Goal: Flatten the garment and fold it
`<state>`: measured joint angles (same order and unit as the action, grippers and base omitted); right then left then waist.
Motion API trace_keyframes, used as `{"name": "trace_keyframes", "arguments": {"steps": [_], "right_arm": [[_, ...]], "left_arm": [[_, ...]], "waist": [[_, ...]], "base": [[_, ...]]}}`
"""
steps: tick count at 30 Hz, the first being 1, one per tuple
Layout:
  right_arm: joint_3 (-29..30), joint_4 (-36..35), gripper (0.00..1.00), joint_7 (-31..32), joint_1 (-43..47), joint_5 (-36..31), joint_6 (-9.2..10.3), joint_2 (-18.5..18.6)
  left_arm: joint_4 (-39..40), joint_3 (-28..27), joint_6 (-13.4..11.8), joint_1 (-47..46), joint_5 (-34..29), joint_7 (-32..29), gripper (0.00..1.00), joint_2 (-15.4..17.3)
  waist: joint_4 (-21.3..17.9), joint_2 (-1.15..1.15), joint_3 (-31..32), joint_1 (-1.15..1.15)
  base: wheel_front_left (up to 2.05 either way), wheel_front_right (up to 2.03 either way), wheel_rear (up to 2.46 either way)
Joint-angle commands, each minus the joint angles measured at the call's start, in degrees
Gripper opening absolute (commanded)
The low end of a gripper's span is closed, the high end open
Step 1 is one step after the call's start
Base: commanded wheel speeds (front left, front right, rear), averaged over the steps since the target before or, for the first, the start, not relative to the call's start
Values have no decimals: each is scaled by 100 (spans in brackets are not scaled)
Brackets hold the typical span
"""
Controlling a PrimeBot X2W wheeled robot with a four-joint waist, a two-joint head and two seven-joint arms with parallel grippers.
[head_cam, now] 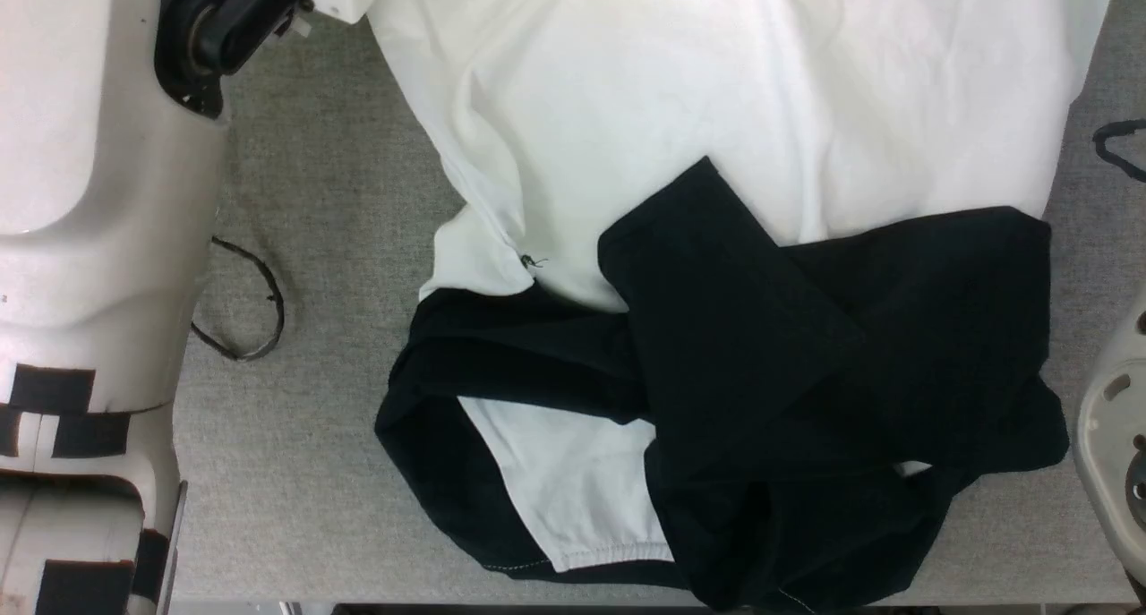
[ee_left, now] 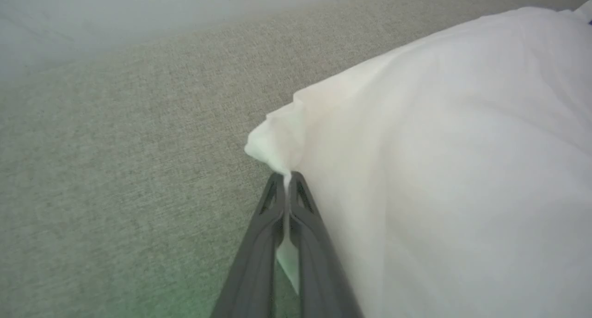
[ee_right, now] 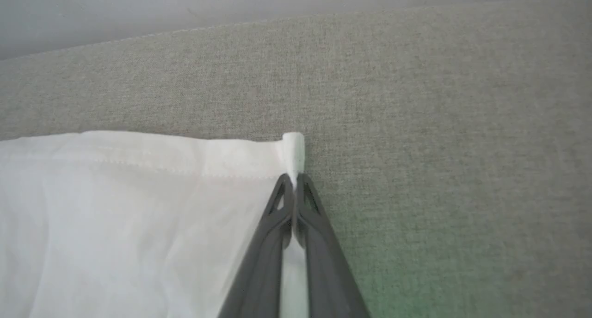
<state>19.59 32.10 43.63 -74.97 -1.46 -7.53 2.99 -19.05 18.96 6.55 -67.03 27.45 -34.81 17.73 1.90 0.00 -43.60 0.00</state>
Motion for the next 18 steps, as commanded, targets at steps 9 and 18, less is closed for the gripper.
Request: {"name": "trace_keyframes", "arguments": {"steps": [9, 18], "right_arm": [[-1, 48, 0, -539, -165, -37, 4, -11], [158, -129, 0, -983, -135, -81, 4, -11]], "left_arm": [[-40, -51, 42, -67, 20, 553, 0, 60], [-194, -252, 43, -131, -2, 1479, 0, 115]], "waist": [[-27, 0, 37, 0], [-84, 0, 309, 0]], "base": [[0, 0, 0], [0, 0, 0]]}}
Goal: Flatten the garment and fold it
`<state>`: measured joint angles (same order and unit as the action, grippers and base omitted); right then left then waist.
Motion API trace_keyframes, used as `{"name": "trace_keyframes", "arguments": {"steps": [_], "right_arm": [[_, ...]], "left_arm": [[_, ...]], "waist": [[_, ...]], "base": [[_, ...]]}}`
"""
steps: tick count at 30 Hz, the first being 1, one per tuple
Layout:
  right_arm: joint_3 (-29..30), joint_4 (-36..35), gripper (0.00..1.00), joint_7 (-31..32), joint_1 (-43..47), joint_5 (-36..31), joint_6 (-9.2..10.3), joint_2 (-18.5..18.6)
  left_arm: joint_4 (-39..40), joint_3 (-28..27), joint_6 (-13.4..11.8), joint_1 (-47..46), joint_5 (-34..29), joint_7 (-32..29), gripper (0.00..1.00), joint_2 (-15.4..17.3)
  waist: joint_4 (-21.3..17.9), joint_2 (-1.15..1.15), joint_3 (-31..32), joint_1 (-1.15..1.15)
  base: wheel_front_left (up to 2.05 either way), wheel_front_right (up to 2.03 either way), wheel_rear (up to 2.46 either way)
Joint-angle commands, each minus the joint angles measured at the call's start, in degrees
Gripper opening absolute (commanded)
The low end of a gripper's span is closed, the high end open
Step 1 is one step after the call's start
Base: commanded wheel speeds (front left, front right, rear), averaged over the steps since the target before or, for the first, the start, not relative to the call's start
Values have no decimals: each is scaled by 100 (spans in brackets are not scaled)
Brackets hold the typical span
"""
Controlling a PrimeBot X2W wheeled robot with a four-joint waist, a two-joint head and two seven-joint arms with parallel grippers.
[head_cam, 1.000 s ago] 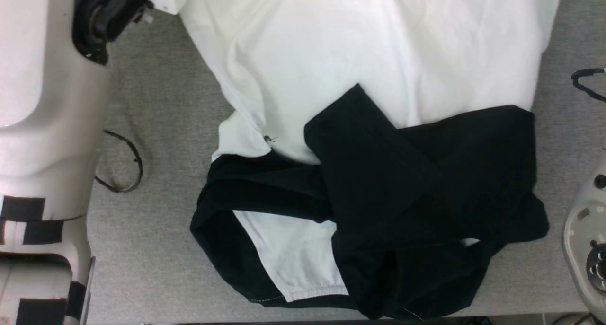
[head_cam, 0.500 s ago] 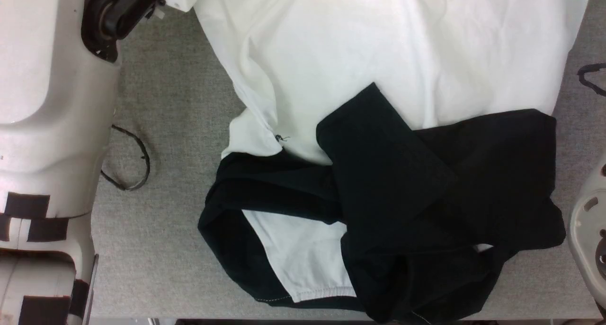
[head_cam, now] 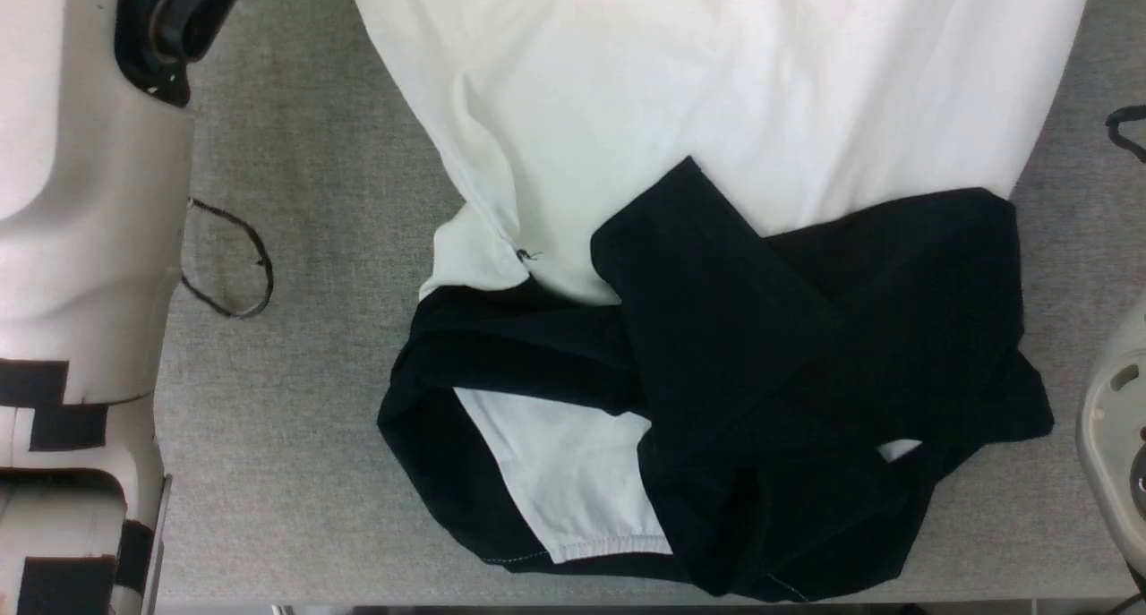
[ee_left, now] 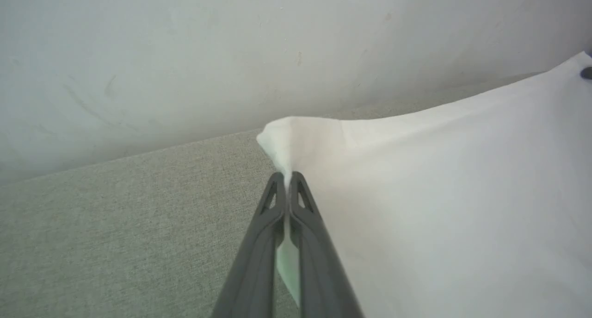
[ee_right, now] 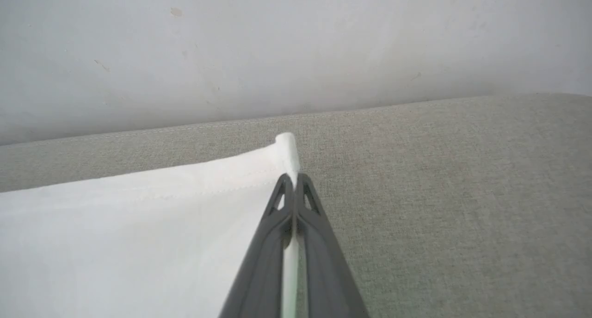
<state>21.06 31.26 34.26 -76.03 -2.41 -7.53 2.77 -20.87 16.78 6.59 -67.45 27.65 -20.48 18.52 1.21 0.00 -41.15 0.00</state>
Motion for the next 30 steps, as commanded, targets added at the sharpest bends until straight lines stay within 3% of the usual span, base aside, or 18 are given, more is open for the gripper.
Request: {"name": "trace_keyframes", "arguments": {"steps": [1, 8, 14, 20, 30], "right_arm": [[-17, -75, 0, -80, -9, 38, 4, 11], [-281, -347, 0, -230, 301, 554, 4, 11], [-602, -1023, 0, -132, 1138, 1256, 4, 121], [-753, -2225, 0, 152, 2548, 2101, 4, 271], [-720, -3811, 0, 673, 4537, 2767, 4, 140]], "left_arm": [[-18, -55, 41, -89, -21, 150, 0, 44], [6, -84, 65, 116, 176, 621, 0, 91], [462, 66, 85, 701, 555, 896, 0, 334], [1483, 138, 89, 1974, 1042, 1087, 0, 878], [2896, 194, -28, 4023, 1262, 1086, 0, 1366]], "waist": [[-17, 0, 98, 0], [-8, 0, 389, 0], [4, 0, 808, 0], [-55, 0, 1380, 0], [-84, 0, 2077, 0]], "base": [[0, 0, 0], [0, 0, 0], [0, 0, 0], [0, 0, 0], [0, 0, 0]]}}
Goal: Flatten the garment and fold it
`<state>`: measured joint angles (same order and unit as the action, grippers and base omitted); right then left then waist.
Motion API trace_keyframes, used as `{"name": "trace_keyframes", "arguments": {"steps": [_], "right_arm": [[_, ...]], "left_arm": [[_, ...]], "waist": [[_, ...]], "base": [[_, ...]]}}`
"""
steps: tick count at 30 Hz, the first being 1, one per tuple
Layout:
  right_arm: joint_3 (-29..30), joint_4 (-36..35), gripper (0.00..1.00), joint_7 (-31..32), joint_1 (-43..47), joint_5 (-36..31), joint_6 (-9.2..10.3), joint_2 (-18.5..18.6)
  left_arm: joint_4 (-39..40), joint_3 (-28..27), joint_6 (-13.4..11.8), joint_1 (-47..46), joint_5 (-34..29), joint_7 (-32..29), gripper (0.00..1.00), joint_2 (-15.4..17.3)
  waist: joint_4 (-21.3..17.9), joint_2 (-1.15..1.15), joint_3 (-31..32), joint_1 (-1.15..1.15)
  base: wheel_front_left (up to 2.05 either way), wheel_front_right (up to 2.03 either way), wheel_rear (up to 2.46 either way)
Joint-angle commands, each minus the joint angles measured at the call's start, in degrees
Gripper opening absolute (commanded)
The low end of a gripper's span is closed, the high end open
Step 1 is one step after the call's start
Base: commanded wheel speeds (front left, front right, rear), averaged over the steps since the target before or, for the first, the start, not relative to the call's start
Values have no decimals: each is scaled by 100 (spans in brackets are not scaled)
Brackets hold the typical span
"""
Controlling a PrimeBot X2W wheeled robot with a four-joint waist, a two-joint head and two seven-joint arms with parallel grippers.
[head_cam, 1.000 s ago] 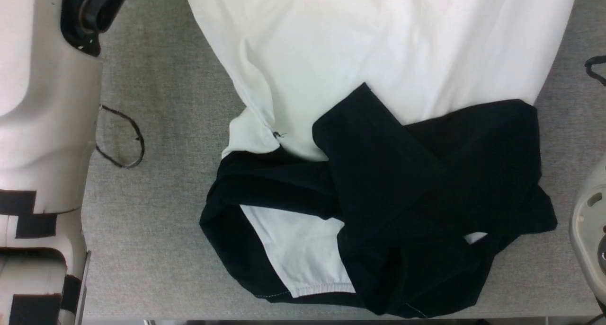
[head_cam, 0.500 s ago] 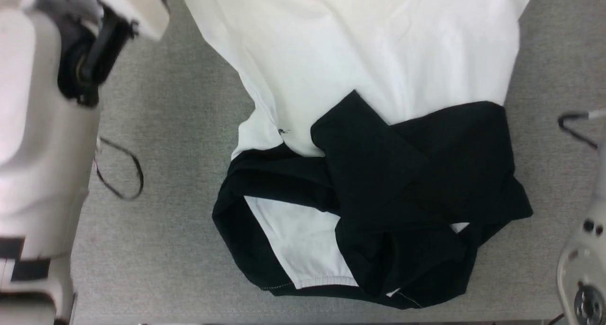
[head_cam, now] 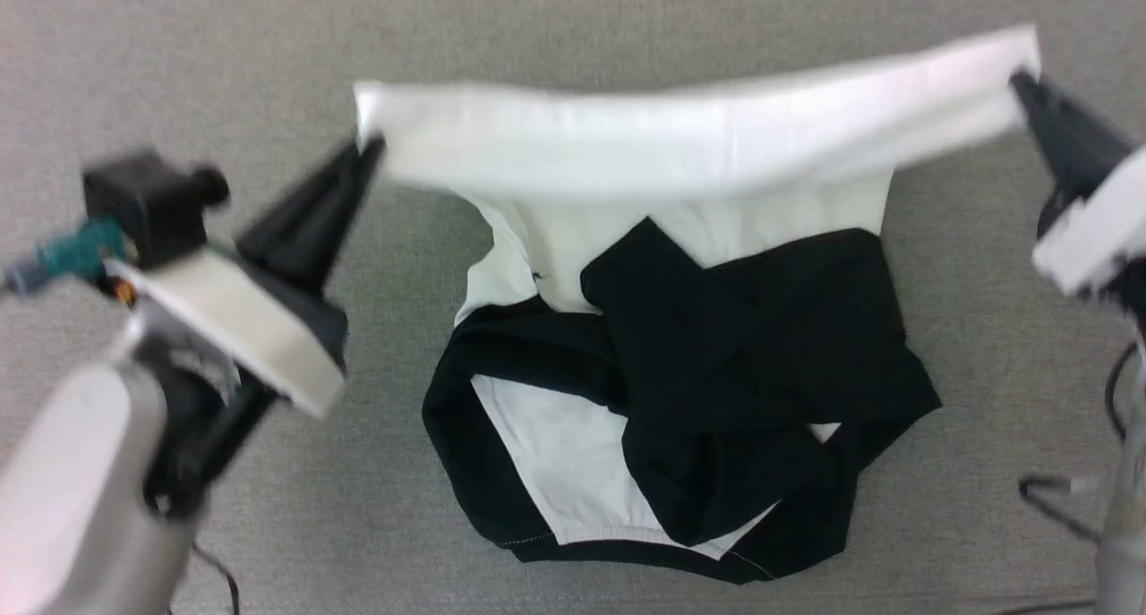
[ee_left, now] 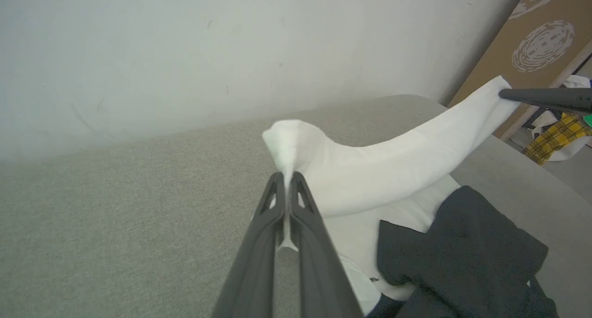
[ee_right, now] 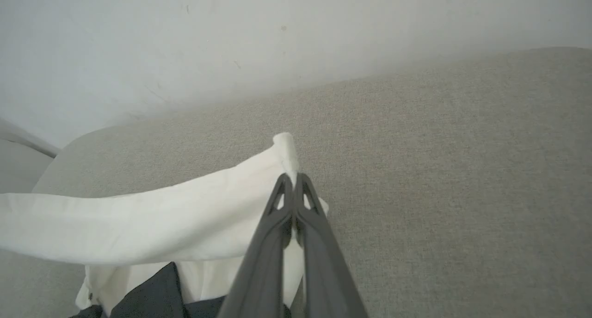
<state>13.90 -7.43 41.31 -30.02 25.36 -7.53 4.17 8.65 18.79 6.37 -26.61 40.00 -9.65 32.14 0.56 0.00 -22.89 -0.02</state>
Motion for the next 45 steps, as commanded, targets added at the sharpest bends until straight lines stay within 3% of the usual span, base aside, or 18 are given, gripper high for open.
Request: {"name": "trace_keyframes", "arguments": {"steps": [1, 10, 23, 31, 43, 44, 45], "right_arm": [[20, -77, 0, 21, 141, 61, 4, -25], [263, -898, 0, 309, 1855, 516, 4, -124], [324, -571, 0, 207, 3501, 1075, 4, -128], [-134, 31, 0, -79, 3788, 752, 4, -129], [-569, 1048, 0, -546, 3265, 530, 4, -129], [-580, 1107, 5, -573, 3235, 527, 4, -129], [-574, 1162, 33, -601, 3210, 524, 4, -129]], "left_arm": [[87, 4, -49, 153, 60, -9, 0, 25], [863, 61, -463, 1889, 306, 51, 0, 117], [1051, 189, -763, 3395, 938, -313, 0, 257], [275, 463, -779, 3368, 928, -342, 0, -5], [-1360, 693, -788, 2625, 742, -165, 0, -575], [-1421, 691, -800, 2597, 734, -142, 0, -600], [-1472, 679, -815, 2575, 739, -114, 25, -629]], "waist": [[-14, 0, 323, 2], [138, 0, 873, 2], [263, 0, 1411, 2], [185, 0, 1554, 2], [3, 0, 1666, 2], [-7, 0, 1667, 2], [-13, 0, 1666, 2]], "base": [[0, 0, 0], [0, 0, 0], [0, 0, 0], [0, 0, 0], [0, 0, 0], [0, 0, 0], [0, 0, 0]]}}
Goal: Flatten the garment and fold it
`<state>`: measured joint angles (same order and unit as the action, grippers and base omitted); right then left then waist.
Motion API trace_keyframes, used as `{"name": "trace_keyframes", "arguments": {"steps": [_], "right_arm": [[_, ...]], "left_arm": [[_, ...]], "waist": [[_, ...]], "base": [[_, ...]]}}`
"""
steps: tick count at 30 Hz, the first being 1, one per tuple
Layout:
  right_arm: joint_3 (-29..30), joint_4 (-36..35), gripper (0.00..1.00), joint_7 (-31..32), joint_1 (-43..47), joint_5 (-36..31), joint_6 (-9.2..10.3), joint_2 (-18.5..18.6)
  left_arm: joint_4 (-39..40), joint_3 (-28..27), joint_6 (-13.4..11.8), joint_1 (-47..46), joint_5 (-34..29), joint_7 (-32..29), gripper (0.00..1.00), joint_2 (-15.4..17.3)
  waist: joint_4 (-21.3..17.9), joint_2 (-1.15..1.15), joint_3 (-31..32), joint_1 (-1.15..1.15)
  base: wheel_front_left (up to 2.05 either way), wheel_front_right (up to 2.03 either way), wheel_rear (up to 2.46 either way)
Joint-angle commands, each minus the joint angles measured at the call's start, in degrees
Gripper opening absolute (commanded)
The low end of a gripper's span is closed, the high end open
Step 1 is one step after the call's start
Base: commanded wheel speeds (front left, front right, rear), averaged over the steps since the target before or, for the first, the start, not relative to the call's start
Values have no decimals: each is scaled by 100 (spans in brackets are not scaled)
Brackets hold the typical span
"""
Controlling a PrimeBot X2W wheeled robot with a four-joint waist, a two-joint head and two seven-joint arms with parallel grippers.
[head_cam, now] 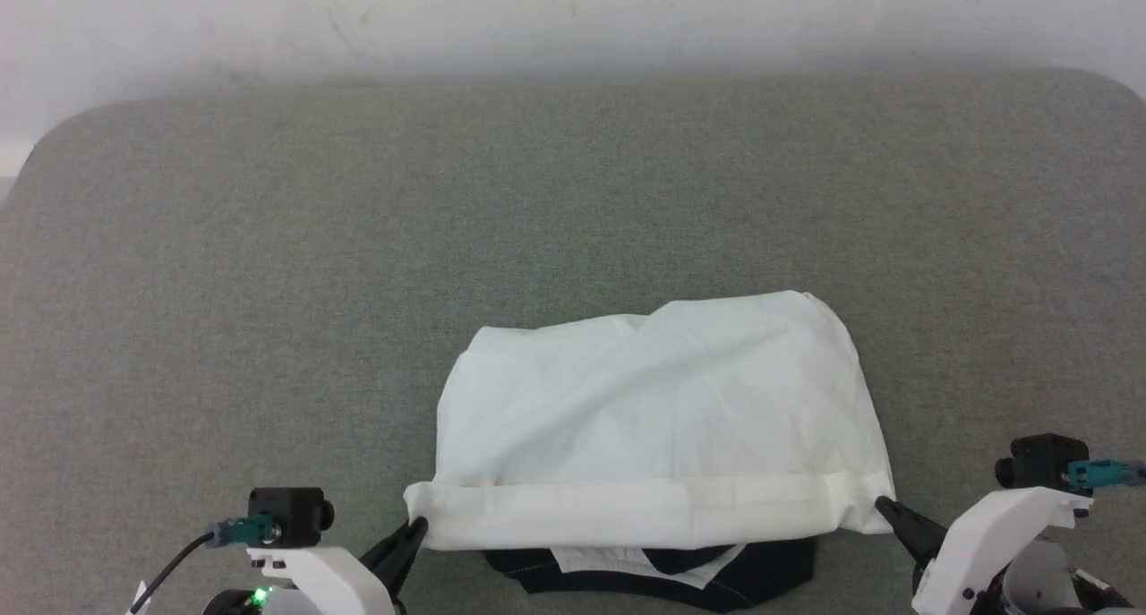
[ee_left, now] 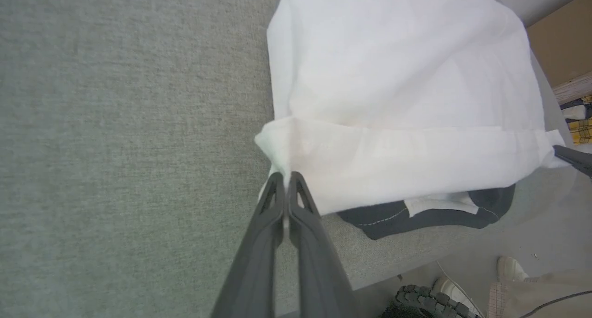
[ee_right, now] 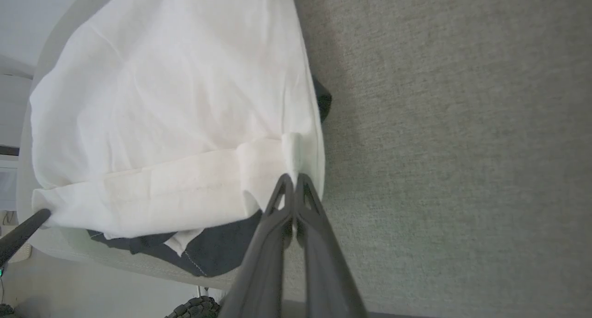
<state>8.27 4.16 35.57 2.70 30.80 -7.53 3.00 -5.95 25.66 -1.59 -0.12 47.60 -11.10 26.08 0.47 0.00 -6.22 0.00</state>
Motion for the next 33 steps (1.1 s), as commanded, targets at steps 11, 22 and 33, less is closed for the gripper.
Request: {"name": "trace_keyframes", "arguments": {"steps": [11, 22, 33], "right_arm": [[-58, -573, 100, 53, 22, 94, 4, -12], [431, -1250, 100, -92, 63, -129, 4, -13], [368, -839, 100, -155, -322, -555, 4, -13]], "left_arm": [[554, -306, -181, 57, -77, 709, 100, -109], [2017, -1577, -1549, 746, -1392, 2582, 100, -484], [2457, -1657, -1493, 1109, -3248, 2608, 100, -902]], "waist": [[17, 0, -9, 0], [38, 0, -51, 0], [282, 0, -226, 0]], "base": [[0, 0, 0], [0, 0, 0], [0, 0, 0]]}}
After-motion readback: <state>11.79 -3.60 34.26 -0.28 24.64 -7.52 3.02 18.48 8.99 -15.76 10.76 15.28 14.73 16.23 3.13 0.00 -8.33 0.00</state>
